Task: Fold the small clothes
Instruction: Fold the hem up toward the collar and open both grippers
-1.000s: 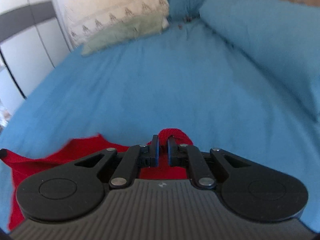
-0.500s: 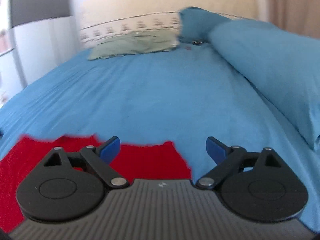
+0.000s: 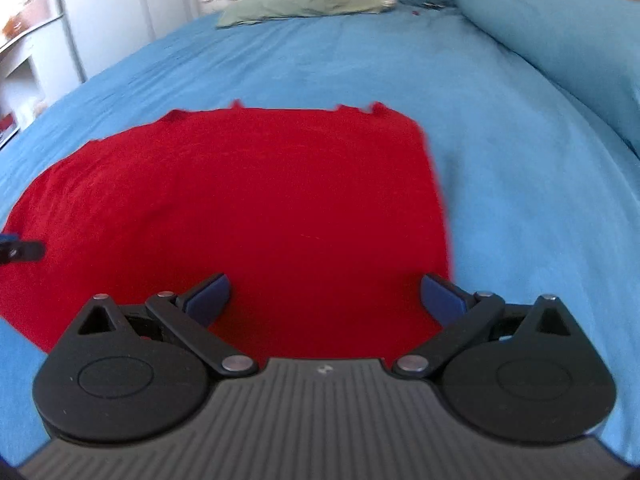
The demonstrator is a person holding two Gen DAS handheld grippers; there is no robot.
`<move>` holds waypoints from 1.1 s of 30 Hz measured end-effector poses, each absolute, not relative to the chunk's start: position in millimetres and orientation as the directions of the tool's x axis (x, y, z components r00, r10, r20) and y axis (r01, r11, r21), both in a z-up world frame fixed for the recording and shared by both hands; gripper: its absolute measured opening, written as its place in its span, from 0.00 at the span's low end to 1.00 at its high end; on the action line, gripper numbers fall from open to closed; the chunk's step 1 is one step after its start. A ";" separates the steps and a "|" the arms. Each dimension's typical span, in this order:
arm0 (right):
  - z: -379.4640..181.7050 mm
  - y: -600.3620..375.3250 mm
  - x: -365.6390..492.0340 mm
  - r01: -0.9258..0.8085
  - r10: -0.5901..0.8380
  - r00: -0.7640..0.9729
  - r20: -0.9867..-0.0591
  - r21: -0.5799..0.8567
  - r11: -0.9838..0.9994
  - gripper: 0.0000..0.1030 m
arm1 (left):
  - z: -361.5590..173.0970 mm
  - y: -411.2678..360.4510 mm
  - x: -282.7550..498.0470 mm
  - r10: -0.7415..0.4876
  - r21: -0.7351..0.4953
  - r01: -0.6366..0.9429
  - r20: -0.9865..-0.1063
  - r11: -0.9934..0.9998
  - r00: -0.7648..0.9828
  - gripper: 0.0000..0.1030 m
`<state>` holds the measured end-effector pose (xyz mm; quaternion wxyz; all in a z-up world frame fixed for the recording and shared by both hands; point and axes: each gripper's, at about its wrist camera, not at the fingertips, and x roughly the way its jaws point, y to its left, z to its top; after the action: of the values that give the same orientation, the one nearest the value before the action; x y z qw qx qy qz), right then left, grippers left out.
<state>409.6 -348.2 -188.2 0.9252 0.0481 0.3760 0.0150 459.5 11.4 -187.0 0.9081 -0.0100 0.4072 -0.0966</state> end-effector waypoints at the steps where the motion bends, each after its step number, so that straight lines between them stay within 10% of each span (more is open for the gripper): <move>1: -188.2 -351.5 409.5 0.006 0.078 0.714 -0.696 0.117 0.993 1.00 | -186.9 11.3 459.2 -0.182 -0.090 0.174 -0.742 0.981 0.645 1.00; 10: -126.4 -367.6 373.7 0.088 -0.112 0.714 -0.691 -0.070 0.994 1.00 | -149.7 1.9 436.1 -0.046 0.061 0.119 -0.682 0.991 0.730 0.96; 28: -187.9 -342.8 328.3 0.437 -0.102 0.769 -0.630 0.404 0.804 1.00 | -158.3 -58.0 422.2 -0.174 -0.042 0.204 -0.703 0.978 0.690 0.99; 33: -191.9 -358.9 343.8 0.450 -0.118 0.788 -0.605 0.435 0.780 0.82 | -166.9 -54.2 435.2 -0.180 -0.077 0.180 -0.717 0.981 0.674 0.99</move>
<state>343.8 -358.9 -191.9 0.8992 0.2920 0.2848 -0.1580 435.2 -54.2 -166.9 0.9148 0.0001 0.3917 -0.0983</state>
